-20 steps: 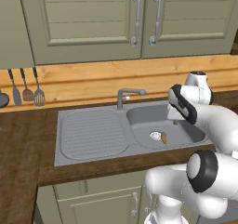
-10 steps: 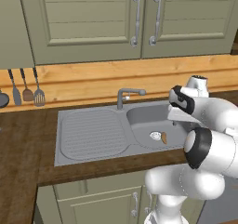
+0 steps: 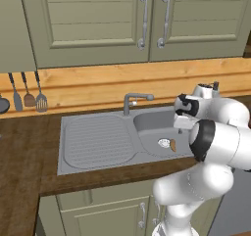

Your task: Pick the sweet potato from the sink and place it in the bowl. Then pick the bowl and place it in the microwave. Then close the microwave door and press the start button.

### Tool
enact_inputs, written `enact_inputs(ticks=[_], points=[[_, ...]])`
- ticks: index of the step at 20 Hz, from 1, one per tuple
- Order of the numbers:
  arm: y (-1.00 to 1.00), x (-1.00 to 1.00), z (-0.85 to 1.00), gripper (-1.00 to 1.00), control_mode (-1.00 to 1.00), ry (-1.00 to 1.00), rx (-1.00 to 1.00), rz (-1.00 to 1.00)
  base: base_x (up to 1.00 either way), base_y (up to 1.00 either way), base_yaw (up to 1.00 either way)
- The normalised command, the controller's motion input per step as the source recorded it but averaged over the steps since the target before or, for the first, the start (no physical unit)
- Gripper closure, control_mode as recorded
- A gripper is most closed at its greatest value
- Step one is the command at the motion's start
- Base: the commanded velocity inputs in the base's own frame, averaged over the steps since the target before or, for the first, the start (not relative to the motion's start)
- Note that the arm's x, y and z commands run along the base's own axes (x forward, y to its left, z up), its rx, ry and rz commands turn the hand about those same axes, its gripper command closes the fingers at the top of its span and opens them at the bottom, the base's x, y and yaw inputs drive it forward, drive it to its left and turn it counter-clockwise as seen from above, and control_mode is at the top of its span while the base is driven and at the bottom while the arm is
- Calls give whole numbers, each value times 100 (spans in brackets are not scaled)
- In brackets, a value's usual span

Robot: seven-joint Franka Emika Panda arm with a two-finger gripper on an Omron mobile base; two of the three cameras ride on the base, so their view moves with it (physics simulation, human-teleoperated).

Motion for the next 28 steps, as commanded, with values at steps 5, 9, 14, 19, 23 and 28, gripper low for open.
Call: enact_inputs(ticks=[5,9,14,19,23,28], points=[[0,27,-14,-100,-100,0,0,0,0,0,0],[-4,4,-19,-100,-100,0,0,0,0,0,0],[-3,0,-22,-100,-100,0,0,0,0,0,0],[0,12,-27,-100,-100,-1,0,0,0,0,0],[0,12,-28,-100,-100,0,0,0,0,0,0],[-4,15,-23,-100,-100,-1,0,0,0,0,0]])
